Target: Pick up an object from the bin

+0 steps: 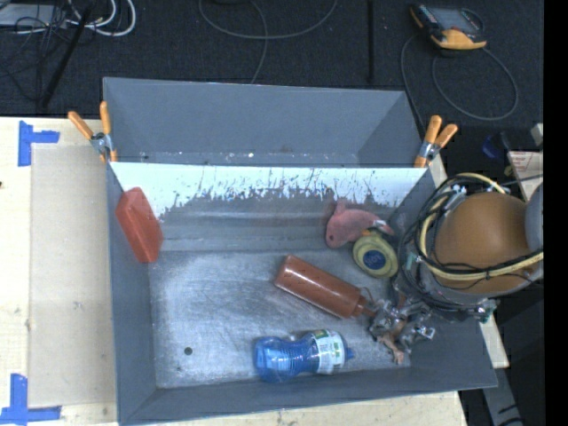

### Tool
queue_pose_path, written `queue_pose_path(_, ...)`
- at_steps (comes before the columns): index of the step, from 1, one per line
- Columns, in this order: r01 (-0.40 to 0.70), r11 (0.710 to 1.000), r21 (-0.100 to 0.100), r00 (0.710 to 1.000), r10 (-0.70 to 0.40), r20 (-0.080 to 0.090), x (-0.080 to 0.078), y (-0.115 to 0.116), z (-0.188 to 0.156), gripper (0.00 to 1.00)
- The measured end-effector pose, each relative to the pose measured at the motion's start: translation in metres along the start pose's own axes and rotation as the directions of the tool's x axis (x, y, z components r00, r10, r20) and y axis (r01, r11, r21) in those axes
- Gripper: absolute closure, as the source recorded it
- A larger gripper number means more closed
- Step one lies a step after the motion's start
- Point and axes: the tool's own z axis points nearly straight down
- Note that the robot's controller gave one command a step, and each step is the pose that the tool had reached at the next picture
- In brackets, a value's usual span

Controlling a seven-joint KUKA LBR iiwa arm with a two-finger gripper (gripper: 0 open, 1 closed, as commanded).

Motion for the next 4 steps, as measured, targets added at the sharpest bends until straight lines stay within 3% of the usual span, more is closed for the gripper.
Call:
queue_pose_path(1,0.001,1.0,0.0,1.0,-0.001,0.0,0.0,0.0,0.0,1.0)
queue_pose_path(2,-0.026,1.0,-0.013,1.0,0.026,0.002,-0.023,-0.024,-0.034,1.0)
queue_pose_path(3,-0.031,0.999,-0.015,1.0,0.031,0.0,-0.038,-0.001,-0.089,1.0)
queue_pose_path(4,-0.033,0.999,0.003,0.999,0.033,0.011,-0.036,-0.028,-0.105,1.0)
